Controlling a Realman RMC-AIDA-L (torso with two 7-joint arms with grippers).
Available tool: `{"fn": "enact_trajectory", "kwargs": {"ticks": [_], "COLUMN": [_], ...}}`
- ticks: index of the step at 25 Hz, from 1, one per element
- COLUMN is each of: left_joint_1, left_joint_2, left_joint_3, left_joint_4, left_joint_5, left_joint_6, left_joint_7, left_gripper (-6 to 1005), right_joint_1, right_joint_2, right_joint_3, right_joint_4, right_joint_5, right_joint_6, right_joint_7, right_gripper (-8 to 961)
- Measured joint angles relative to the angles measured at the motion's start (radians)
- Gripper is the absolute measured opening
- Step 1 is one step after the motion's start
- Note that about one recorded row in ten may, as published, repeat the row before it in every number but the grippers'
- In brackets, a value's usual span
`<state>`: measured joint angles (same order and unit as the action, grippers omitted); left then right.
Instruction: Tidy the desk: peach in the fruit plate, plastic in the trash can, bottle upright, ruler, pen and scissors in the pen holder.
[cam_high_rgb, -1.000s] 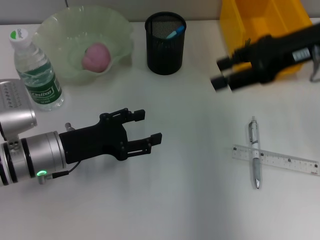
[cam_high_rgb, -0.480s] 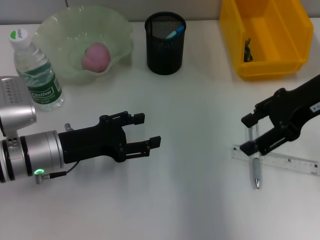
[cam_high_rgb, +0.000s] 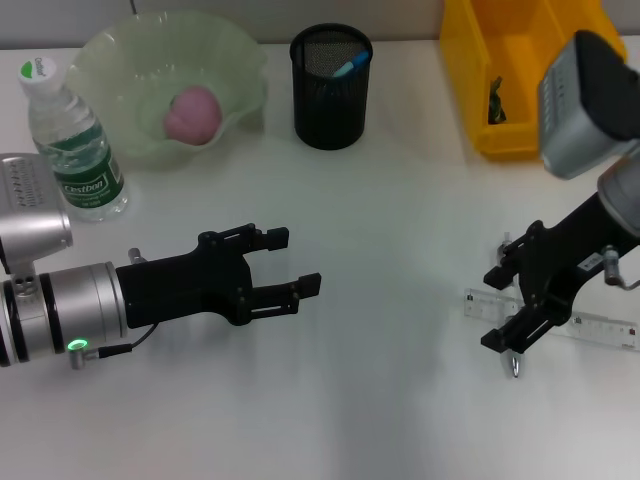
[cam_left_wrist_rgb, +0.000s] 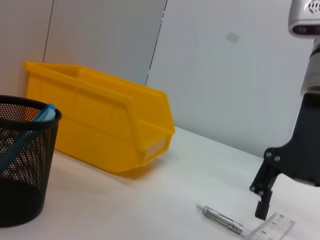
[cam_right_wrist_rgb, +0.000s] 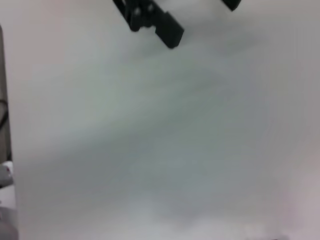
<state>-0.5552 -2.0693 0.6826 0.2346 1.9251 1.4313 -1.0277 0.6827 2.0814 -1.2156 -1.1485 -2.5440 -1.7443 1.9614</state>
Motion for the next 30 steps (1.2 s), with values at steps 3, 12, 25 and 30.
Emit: {"fn": "enact_trajectory", "kwargs": {"ticks": [3,12,25,30], "left_joint_1": [0.000,0.002,0.002,0.001], "left_joint_2": [0.000,0.000,0.000,-0.001], "left_joint_3": [0.000,0.000,0.000,0.000], "left_joint_4": [0.000,-0.003,-0.002,-0.004], "left_joint_5": [0.000,0.000,0.000,-0.002], "left_joint_6": [0.000,0.000,0.000,0.000], "left_joint_7": [0.000,0.000,-0.009,-0.010], "left_gripper": [772,770,766,765], "right_joint_1": [-0.004,-0.014,-0.023,-0.023], "right_joint_2": [0.001,0.002,0.002,0.002], "right_joint_3": [-0.036,-0.098,-0.175,-0.187], "right_joint_4": [0.002,0.006,0.031,0.036], "right_joint_5": [0.000,-0.001,-0.002,-0.009], "right_joint_6": [0.033,0.113,0.194,0.211], "right_joint_7": [0.000,-0.012,-0.043,-0.047], "right_gripper": [817,817,817,816]}}
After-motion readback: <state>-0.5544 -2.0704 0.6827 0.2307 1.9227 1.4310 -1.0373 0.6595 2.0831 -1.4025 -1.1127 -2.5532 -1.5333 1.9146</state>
